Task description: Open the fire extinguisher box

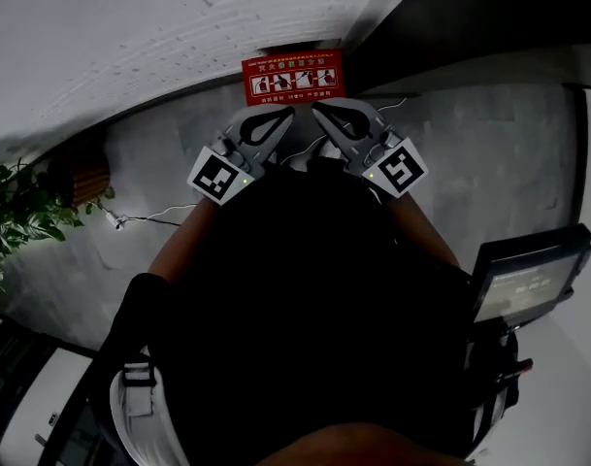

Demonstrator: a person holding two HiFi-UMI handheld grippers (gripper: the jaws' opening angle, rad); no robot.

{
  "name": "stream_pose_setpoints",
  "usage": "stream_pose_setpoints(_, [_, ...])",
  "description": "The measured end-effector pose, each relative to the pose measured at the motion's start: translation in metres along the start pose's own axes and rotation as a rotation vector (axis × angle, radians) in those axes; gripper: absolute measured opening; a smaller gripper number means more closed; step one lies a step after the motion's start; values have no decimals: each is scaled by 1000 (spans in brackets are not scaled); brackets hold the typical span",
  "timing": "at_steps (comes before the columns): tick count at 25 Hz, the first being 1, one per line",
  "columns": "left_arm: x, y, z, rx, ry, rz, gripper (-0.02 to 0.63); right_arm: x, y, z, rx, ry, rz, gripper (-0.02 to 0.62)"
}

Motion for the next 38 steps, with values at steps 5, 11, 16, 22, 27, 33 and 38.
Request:
stream_pose_setpoints(5, [-5,-6,17,-147,1,-7,2,5,-31,-8,-110,24,28,8])
stream_pose_setpoints(11, [8,-7,8,-235,18,-40,2,28,-47,6,-163,78,78,8])
stream_pose_setpoints(16, [43,7,0,-229,56,-90,2,59,-50,27,-133,120,151,8])
stream_pose_setpoints(22, [91,30,2,-215,96,-143,2,106,-58,46,-89,186,229,8])
stream_pose_setpoints(27, [136,53,9,-223,133,-162,2,147,-65,53,-36,200,259,8])
stream_pose_setpoints(33, [204,71,18,-242,158,-136,2,213,-78,49,40,217,335,9])
stream_pose_setpoints(38, [272,77,38,-257,190,-201,2,282,-88,52,93,233,366,8])
Point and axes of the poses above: the fingertips, and each gripper's own axes: z forward along the fingers, y to its left, x out of its underside, the point moved 8 cm from there along -z, backward along the fingers, and after that the axes turned 1 degree about y, right-handed, at the moved point
